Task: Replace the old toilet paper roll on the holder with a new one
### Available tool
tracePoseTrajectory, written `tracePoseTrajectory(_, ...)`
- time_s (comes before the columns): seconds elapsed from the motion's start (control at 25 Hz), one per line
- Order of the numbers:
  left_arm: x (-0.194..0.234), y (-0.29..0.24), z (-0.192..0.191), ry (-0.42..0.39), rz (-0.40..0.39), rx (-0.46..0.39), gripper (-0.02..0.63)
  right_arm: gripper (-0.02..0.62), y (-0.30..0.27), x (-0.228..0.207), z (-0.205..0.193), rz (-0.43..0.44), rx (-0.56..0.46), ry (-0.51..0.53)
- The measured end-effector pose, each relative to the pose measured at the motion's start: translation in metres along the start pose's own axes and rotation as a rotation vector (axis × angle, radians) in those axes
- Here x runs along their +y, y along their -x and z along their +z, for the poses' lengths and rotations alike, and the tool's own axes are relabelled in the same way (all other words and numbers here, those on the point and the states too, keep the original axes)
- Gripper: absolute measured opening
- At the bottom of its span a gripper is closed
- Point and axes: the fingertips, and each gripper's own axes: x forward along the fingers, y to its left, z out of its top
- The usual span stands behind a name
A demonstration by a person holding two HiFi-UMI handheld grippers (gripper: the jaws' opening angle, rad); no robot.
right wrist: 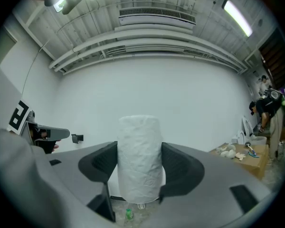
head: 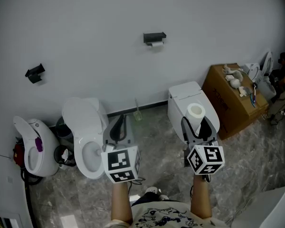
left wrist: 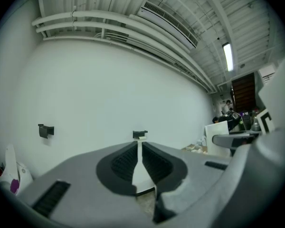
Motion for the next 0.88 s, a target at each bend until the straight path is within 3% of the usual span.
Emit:
tracePoseTrajectory(0.24, 0.002, 0.000, 0.006, -0.005, 0.009, -0.018, 0.023, 0.293, 0.002, -0.001, 0.003, -0.003, -0.007, -0.009)
tracePoseTrajectory(0.64, 0.006, 0.009, 0.012, -0.006, 0.003, -0.019, 0.202, 0.293, 0.009, -0.005, 0.006, -0.019, -0.005, -0.012)
tracePoseTrajectory(0.88, 0.008, 0.010, 0.014, 0.003, 0.007, -0.025, 0.230, 0.293, 0.009, -0.004, 0.008, -0.011, -0.008, -0.006)
